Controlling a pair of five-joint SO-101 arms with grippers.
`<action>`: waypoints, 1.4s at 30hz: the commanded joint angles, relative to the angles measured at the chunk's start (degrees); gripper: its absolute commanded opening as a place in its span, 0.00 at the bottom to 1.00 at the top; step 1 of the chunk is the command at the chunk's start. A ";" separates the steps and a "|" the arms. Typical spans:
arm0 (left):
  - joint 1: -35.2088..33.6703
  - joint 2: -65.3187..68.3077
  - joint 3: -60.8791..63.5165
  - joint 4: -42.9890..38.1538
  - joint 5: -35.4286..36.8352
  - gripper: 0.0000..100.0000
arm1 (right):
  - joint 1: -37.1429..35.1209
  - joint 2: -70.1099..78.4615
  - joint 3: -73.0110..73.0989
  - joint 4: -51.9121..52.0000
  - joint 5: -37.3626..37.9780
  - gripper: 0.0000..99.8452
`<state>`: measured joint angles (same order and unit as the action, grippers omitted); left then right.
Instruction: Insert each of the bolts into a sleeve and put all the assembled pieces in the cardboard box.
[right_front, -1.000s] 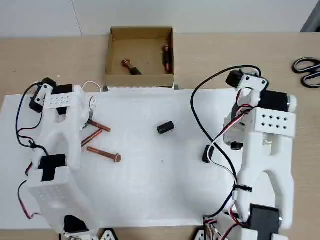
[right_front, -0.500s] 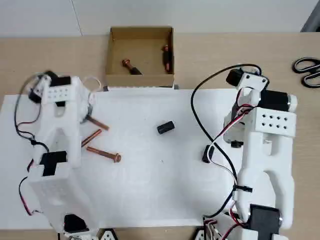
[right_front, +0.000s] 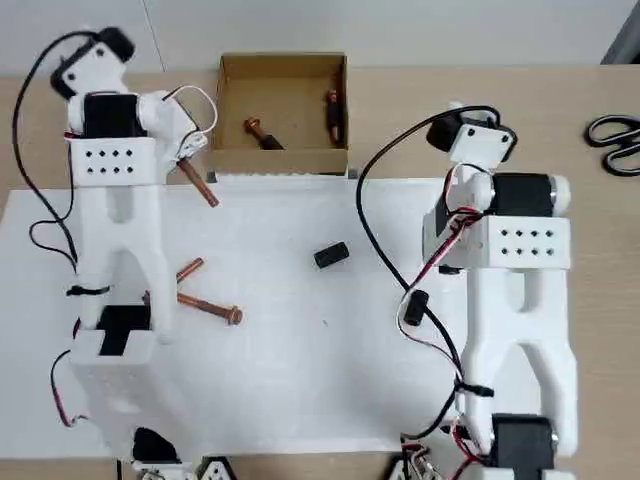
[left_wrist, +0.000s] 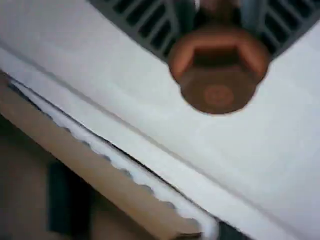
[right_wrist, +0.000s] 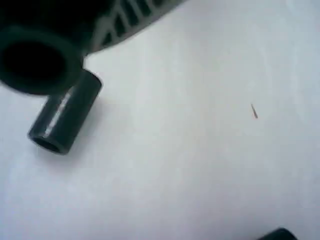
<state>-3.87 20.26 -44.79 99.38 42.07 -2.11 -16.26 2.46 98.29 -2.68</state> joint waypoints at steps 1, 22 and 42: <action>2.81 -10.81 -2.86 1.14 -3.16 0.01 | -0.66 -7.96 -2.20 1.01 -1.05 0.00; 14.68 -50.99 42.42 -1.05 -12.66 0.01 | -2.42 -34.07 26.02 -4.18 -1.41 0.00; 14.51 -96.26 105.01 -43.69 -18.11 0.01 | -4.26 -65.19 61.36 -28.88 -1.32 0.00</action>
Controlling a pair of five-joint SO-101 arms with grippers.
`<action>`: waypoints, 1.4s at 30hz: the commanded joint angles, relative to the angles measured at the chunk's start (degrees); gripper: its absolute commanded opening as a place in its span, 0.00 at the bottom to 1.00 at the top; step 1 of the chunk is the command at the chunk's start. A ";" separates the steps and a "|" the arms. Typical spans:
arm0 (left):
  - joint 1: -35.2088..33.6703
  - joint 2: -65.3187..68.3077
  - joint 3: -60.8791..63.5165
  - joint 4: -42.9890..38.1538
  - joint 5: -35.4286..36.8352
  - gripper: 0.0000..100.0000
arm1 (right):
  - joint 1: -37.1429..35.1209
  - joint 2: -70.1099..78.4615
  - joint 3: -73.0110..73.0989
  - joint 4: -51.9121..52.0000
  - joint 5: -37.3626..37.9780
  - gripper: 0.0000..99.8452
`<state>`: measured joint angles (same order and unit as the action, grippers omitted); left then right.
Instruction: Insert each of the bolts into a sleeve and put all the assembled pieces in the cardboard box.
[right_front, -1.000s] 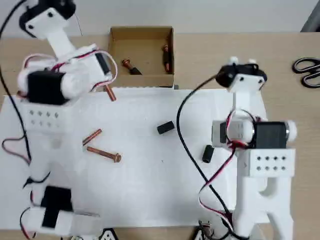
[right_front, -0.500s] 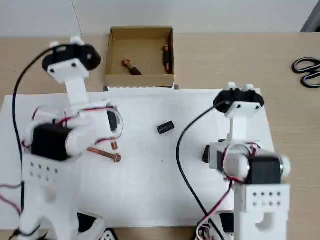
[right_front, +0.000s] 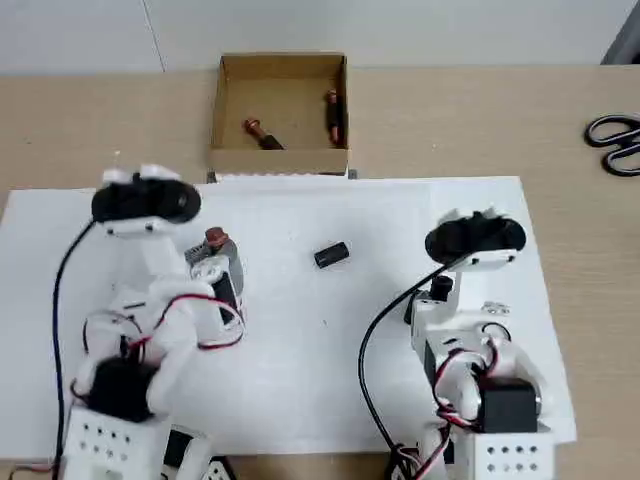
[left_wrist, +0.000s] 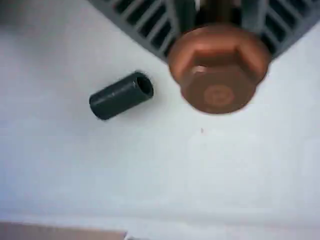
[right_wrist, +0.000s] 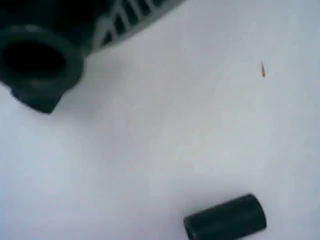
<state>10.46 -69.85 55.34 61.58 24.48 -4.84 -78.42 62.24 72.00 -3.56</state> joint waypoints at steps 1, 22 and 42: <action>0.18 -7.82 6.99 -7.56 -0.53 0.01 | -2.42 -4.18 2.90 -3.21 -0.53 0.00; 1.14 -32.00 30.02 -25.23 3.25 0.01 | -27.47 -25.19 20.66 -11.38 -0.09 0.00; 11.34 -34.20 30.64 -25.32 9.93 0.01 | -41.19 -25.19 30.95 -28.44 10.99 0.00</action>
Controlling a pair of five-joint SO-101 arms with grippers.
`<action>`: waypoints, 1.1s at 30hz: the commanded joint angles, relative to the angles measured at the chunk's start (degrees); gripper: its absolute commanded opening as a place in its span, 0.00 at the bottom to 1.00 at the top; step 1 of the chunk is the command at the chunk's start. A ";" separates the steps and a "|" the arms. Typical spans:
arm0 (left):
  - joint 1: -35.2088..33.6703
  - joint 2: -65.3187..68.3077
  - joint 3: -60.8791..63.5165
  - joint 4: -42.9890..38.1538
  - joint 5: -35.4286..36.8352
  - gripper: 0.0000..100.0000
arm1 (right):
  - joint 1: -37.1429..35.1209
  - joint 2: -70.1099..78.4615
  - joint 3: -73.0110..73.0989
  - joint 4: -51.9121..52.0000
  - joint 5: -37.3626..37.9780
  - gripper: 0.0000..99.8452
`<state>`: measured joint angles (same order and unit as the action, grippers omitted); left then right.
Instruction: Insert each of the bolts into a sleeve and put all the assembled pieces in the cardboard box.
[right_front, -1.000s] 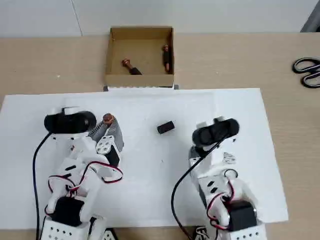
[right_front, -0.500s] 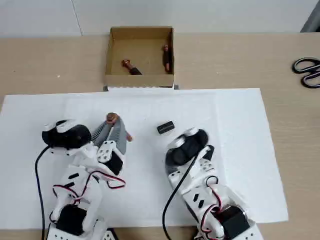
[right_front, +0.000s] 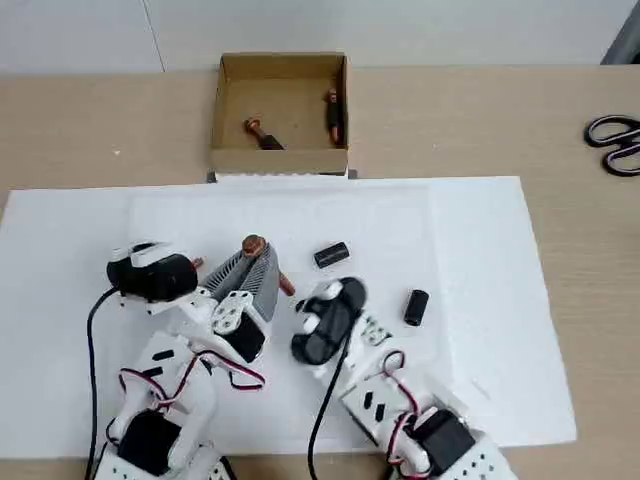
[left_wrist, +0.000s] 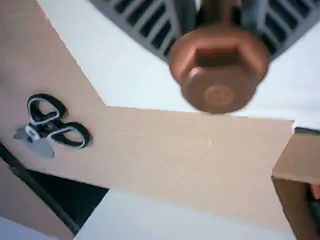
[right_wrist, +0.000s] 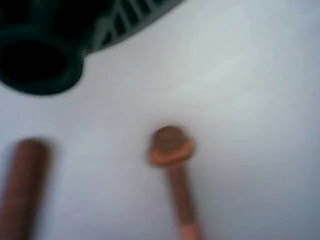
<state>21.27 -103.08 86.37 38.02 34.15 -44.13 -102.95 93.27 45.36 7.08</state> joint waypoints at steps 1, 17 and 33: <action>0.53 -0.97 -0.40 -1.76 0.26 0.01 | -1.89 -0.66 0.00 -1.80 0.35 0.00; 3.60 -0.88 -4.53 1.05 0.09 0.01 | 1.89 -0.66 -0.18 -1.80 0.35 0.00; 5.27 -0.88 -4.88 4.31 0.00 0.01 | 1.98 -0.66 -0.18 -1.80 0.35 0.00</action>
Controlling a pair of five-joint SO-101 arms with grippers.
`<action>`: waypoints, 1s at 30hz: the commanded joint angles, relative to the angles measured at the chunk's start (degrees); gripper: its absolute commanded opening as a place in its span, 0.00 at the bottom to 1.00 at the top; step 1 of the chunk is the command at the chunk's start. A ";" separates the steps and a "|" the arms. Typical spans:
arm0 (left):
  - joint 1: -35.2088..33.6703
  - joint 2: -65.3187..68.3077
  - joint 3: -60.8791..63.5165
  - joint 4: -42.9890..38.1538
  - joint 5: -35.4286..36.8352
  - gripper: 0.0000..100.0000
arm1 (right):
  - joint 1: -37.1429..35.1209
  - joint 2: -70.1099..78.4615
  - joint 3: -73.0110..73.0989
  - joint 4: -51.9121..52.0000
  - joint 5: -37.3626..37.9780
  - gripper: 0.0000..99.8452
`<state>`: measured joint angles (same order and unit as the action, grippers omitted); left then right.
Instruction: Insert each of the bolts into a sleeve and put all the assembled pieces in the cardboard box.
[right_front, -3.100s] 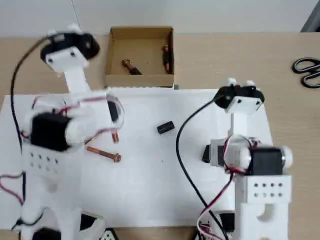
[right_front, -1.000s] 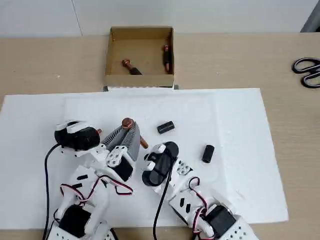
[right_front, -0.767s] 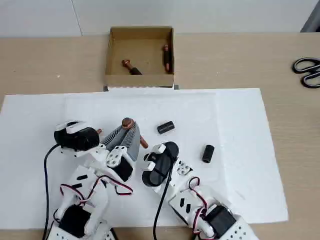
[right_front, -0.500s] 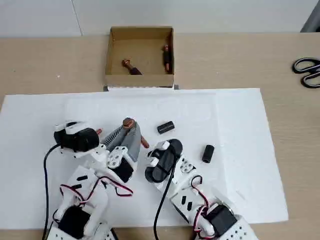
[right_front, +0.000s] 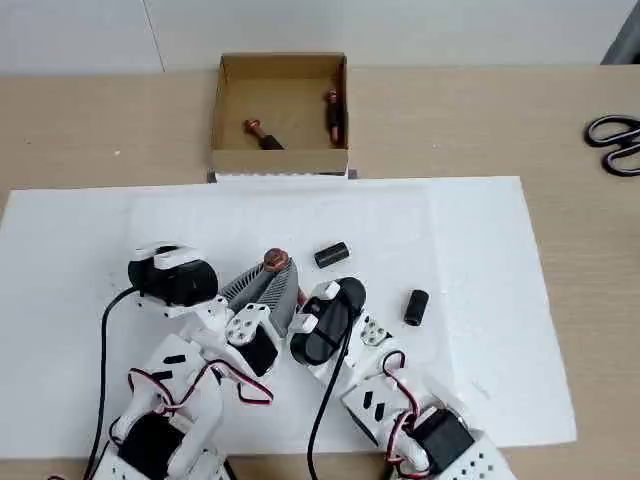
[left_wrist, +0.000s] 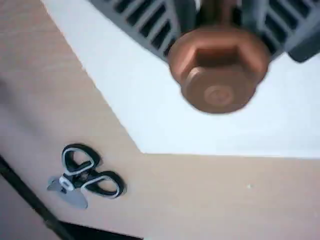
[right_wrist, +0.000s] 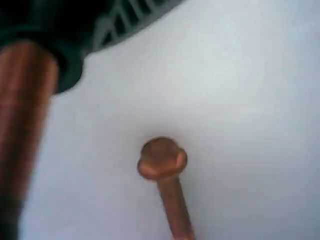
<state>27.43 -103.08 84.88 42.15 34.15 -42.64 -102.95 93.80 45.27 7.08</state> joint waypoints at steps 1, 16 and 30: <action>-1.32 -0.88 -3.38 0.18 0.00 0.01 | 0.48 -0.66 -0.70 -1.71 0.35 0.00; -0.97 -0.88 -1.36 0.18 -1.67 0.01 | 0.40 -0.66 -2.29 -1.71 0.35 0.00; -0.79 -0.88 0.66 -0.18 -2.02 0.01 | 0.40 -0.66 -3.78 -1.71 0.35 0.00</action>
<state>27.25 -103.43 86.02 42.33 32.66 -42.55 -102.86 93.80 45.27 7.08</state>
